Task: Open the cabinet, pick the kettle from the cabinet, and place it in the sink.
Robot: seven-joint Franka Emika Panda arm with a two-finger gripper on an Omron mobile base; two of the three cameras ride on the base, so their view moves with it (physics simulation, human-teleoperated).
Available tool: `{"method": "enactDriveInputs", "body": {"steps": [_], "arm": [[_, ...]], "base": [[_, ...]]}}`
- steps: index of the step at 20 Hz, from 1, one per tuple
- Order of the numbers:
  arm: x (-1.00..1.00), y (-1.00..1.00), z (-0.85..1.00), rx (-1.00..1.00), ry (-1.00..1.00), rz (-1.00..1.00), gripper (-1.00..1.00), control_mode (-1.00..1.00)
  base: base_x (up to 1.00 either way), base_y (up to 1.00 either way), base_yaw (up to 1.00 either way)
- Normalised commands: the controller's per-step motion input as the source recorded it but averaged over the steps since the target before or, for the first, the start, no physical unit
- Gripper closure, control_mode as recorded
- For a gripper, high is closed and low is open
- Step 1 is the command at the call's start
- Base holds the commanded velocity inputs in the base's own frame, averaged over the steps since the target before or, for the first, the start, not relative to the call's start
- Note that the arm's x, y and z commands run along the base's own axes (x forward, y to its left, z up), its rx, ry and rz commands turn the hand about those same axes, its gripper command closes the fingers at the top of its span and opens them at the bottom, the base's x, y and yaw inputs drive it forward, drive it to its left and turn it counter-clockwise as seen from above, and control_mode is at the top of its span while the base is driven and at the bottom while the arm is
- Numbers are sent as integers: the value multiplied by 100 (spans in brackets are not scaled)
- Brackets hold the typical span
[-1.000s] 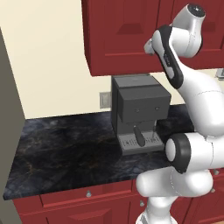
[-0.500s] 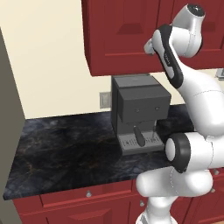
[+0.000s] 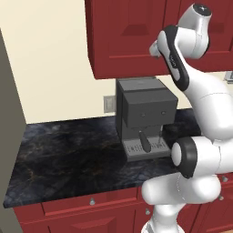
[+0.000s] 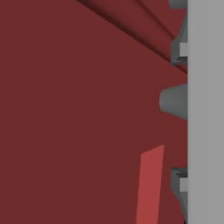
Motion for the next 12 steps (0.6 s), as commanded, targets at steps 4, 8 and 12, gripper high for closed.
{"method": "enactDriveInputs", "body": {"steps": [4, 8, 12], "arm": [[23, -1, -7, 1, 3, 0, 100, -100], [19, 0, -15, 12, 12, -2, 100, -100], [16, -2, -16, 20, 5, -1, 100, -100]], "base": [[0, 0, 0], [0, 0, 0], [0, 0, 0]]}}
